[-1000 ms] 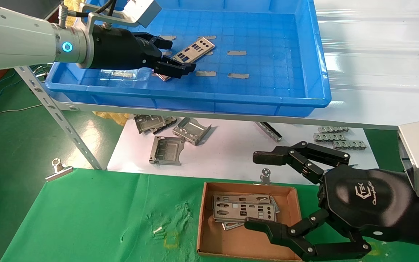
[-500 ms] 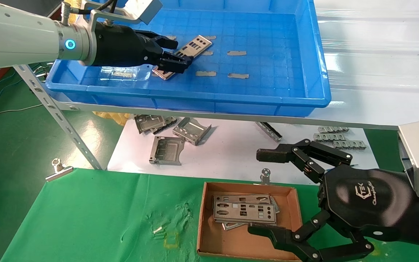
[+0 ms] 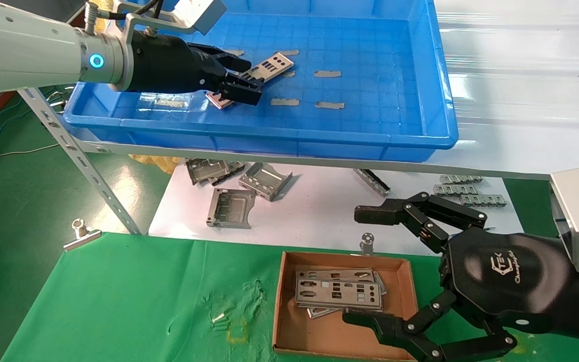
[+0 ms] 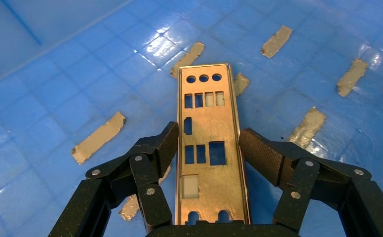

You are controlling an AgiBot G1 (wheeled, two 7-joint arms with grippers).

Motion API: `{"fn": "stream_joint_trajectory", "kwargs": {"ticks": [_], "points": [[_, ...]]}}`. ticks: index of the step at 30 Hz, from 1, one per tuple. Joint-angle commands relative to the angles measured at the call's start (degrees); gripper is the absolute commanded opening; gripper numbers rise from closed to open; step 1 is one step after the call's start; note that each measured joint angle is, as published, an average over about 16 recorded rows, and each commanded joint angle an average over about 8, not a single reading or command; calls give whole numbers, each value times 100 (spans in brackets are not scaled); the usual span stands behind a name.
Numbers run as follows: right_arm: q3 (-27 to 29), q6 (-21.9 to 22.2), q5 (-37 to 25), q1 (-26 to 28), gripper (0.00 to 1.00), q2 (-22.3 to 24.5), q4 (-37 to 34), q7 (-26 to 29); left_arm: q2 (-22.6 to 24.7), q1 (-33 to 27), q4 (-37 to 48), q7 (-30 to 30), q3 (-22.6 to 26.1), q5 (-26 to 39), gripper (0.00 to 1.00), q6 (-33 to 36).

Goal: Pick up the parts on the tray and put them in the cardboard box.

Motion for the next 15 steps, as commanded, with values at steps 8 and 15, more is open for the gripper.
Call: {"fn": "stream_joint_trajectory", "kwargs": {"ticks": [8, 15], "points": [[0, 0, 0, 0, 100, 0, 0, 0, -97, -153, -52, 64, -94, -164, 0, 247], [0, 0, 0, 0, 100, 0, 0, 0, -263, -403, -66, 235, -214, -348, 0, 654]]}}
